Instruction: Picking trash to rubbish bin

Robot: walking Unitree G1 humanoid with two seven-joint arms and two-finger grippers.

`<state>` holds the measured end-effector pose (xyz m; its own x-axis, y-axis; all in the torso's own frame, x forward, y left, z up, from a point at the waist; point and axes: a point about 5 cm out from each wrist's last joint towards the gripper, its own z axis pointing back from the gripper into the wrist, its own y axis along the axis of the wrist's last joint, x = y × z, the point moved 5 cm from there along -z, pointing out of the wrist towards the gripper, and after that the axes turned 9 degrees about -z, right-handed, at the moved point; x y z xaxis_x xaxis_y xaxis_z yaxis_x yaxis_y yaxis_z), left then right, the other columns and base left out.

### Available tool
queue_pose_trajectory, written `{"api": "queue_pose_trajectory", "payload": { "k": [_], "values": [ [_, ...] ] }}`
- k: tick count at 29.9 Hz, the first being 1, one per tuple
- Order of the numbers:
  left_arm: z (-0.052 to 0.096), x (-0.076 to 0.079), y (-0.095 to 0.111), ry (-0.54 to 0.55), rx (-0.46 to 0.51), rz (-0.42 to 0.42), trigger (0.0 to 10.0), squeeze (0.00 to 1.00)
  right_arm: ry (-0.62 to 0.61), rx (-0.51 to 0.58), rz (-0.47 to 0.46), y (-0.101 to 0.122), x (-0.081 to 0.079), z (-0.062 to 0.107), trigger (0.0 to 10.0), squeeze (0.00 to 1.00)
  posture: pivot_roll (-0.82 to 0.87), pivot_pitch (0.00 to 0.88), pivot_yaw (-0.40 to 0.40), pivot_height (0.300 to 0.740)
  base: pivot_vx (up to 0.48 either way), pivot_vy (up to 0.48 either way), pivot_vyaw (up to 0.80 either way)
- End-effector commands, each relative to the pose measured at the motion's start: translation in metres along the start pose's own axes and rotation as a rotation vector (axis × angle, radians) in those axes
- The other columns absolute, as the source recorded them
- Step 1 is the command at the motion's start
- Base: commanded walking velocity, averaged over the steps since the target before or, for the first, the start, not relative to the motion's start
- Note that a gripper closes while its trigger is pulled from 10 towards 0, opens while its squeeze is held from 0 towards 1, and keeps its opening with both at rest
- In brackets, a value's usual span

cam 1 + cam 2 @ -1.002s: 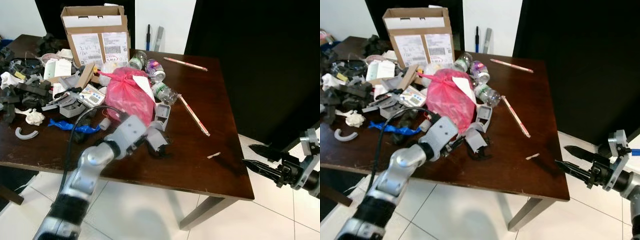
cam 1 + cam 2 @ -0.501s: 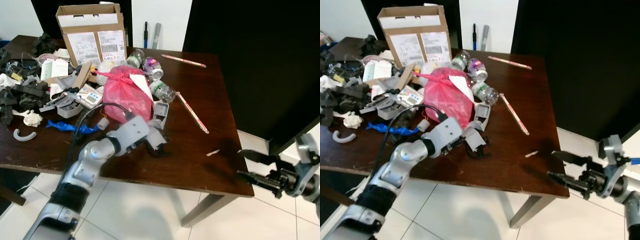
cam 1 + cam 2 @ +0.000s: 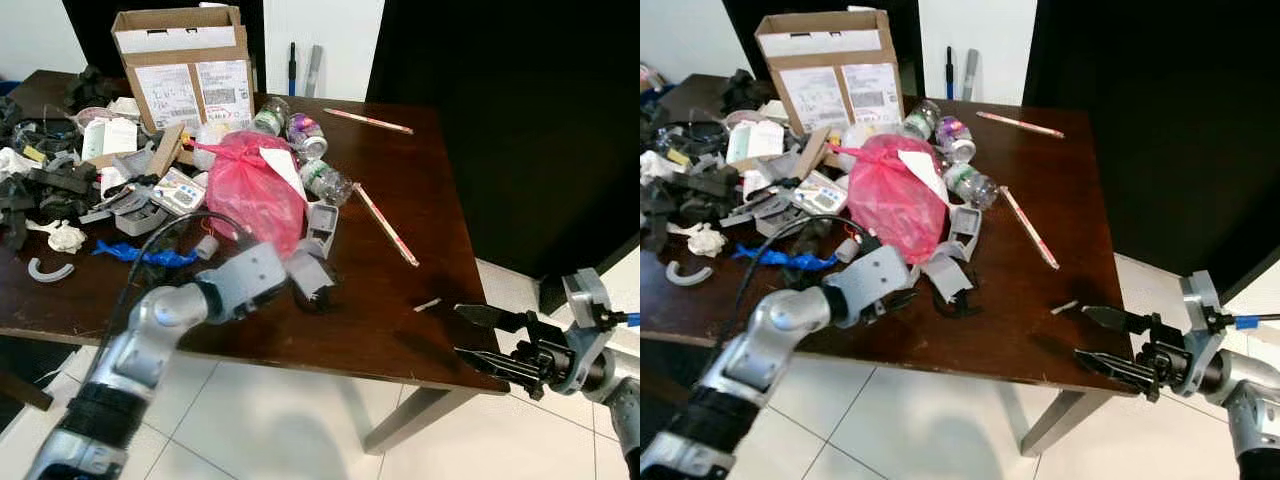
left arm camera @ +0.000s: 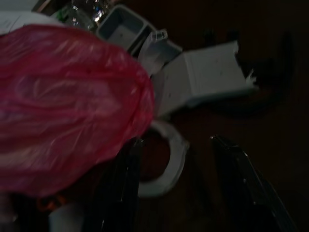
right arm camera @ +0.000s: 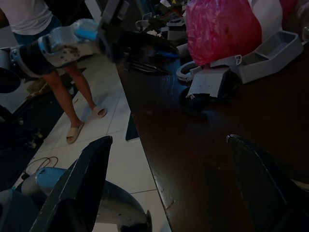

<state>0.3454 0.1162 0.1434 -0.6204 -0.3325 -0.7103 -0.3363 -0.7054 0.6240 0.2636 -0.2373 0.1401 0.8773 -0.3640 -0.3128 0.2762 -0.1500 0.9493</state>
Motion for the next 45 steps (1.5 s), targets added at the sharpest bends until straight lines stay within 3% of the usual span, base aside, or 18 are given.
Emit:
{"api": "queue_pose_trajectory", "payload": {
  "k": [1,9,11,17,25,33,45],
  "values": [
    [0.008,0.000,-0.007,-0.022,-0.042,-0.016,10.0,0.00,0.003,-0.017,-0.010,-0.005,-0.002,-0.002,10.0,0.00,0.08,0.154,-0.016,0.740,0.000,0.000,0.00],
    [0.017,-0.005,-0.025,-0.004,-0.091,0.011,10.0,0.00,-0.012,-0.029,-0.002,-0.005,0.000,-0.004,10.0,0.00,0.07,0.153,-0.017,0.740,0.000,0.000,0.00],
    [0.018,-0.005,-0.026,0.008,-0.077,0.051,10.0,0.00,-0.017,-0.030,0.000,-0.005,0.001,-0.003,10.0,0.00,0.07,0.153,-0.017,0.740,0.000,0.000,0.00],
    [0.011,-0.004,-0.037,0.003,-0.074,0.127,10.0,0.00,-0.024,-0.030,0.008,-0.002,0.000,-0.004,10.0,0.00,0.06,0.153,-0.027,0.740,0.000,0.000,0.00],
    [0.008,-0.013,-0.043,0.020,-0.060,0.159,10.0,0.00,-0.034,-0.030,0.020,0.002,-0.001,-0.003,10.0,0.00,0.05,0.154,-0.031,0.740,0.000,0.000,0.00],
    [0.004,-0.020,-0.040,0.026,-0.028,0.170,10.0,0.00,-0.040,-0.026,0.030,0.005,-0.002,-0.004,10.0,0.00,0.04,0.153,-0.029,0.740,0.000,0.000,0.00],
    [-0.002,-0.013,-0.037,-0.076,0.042,0.213,10.0,0.00,-0.039,-0.035,0.044,0.007,-0.004,-0.008,10.0,0.00,0.03,0.150,-0.032,0.740,0.000,0.000,0.00]
  ]
}}
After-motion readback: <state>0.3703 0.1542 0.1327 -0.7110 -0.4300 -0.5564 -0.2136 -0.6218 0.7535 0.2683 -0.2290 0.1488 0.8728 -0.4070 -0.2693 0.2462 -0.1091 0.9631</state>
